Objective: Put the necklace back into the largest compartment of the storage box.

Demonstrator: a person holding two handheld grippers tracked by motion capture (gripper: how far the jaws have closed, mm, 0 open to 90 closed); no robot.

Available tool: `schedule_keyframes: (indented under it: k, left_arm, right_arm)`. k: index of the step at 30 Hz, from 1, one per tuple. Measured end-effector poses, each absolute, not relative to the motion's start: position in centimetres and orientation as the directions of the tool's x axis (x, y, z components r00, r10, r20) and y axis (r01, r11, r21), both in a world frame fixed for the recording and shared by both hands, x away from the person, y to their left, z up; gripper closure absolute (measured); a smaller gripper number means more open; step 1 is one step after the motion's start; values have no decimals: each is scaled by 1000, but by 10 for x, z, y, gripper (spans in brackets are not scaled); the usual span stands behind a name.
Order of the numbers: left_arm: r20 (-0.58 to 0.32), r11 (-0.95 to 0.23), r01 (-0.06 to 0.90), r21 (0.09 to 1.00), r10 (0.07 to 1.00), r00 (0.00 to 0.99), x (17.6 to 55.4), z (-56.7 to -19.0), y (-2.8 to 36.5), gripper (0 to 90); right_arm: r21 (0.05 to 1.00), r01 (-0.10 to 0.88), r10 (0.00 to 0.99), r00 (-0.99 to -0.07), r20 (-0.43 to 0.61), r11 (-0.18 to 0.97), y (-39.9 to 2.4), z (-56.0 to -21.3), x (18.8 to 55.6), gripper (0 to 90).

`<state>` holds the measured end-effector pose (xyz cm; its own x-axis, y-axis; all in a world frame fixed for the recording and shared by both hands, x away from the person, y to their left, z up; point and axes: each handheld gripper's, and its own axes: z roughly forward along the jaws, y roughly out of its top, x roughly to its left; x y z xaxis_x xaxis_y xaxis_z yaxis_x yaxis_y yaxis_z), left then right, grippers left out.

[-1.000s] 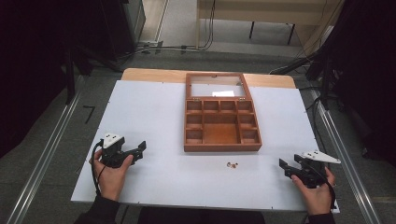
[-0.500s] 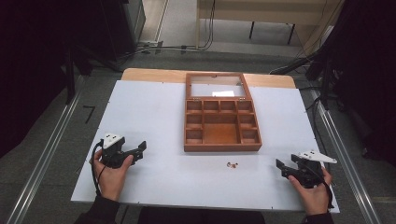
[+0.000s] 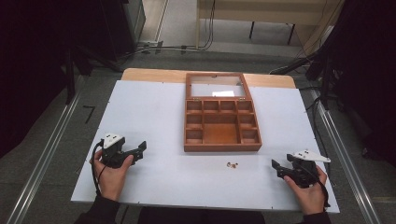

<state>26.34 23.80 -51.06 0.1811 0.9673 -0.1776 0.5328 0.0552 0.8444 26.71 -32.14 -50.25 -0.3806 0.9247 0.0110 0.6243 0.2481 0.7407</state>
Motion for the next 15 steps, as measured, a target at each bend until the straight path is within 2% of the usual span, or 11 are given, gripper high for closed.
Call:
schedule_keyframes:
  k: [15]
  left_arm:
    - [-176,53,536,843,967,182,264,-511,238,117]
  right_arm:
    - [743,616,915,-403,12,262,-311,-503,268,301]
